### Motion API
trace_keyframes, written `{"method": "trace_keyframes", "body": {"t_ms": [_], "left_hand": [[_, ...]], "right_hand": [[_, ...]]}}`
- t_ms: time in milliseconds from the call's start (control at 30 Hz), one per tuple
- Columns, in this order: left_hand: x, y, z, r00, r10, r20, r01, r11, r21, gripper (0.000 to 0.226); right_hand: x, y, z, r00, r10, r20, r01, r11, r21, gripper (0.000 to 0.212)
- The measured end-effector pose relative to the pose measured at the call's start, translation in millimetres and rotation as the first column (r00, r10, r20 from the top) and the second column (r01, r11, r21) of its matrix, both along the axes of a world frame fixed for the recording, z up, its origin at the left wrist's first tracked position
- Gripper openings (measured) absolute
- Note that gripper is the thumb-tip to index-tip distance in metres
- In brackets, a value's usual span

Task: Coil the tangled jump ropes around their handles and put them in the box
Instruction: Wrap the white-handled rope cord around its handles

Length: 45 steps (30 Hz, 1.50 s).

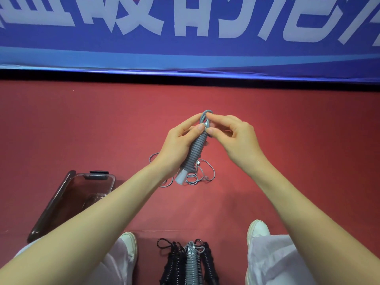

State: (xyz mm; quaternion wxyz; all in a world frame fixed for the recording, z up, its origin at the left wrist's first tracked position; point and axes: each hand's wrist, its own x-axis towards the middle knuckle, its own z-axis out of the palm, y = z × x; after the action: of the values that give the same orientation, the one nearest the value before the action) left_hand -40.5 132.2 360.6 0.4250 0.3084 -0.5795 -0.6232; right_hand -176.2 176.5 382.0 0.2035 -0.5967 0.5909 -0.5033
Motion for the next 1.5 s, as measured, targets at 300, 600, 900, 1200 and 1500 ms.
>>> {"method": "trace_keyframes", "body": {"t_ms": [300,600,900,1200,1500], "left_hand": [[1.6,-0.1,5.5,0.994,-0.076,0.083,0.082,0.994,-0.074,0.026],[-3.0,3.4,1.8,1.0,-0.007,-0.013,0.007,1.0,-0.004,0.024],[-4.1,4.9,1.7,0.997,-0.04,-0.07,0.041,0.999,0.016,0.026],[2.8,2.7,5.0,0.983,-0.185,0.012,0.186,0.981,-0.049,0.032],[2.0,-1.1,-5.0,0.99,-0.019,0.139,0.031,0.996,-0.08,0.037]], "right_hand": [[-1.2,-1.8,-3.0,0.976,-0.047,0.213,0.039,0.998,0.043,0.016],[10.0,-0.1,-11.7,0.977,-0.162,-0.137,0.135,0.973,-0.188,0.017],[3.1,-3.0,-7.8,0.988,-0.148,-0.048,0.141,0.983,-0.12,0.007],[-12.6,-6.2,-4.6,0.921,0.038,0.388,-0.056,0.998,0.035,0.023],[-8.1,-13.8,1.8,0.828,-0.068,0.557,-0.153,0.928,0.34,0.032]]}}
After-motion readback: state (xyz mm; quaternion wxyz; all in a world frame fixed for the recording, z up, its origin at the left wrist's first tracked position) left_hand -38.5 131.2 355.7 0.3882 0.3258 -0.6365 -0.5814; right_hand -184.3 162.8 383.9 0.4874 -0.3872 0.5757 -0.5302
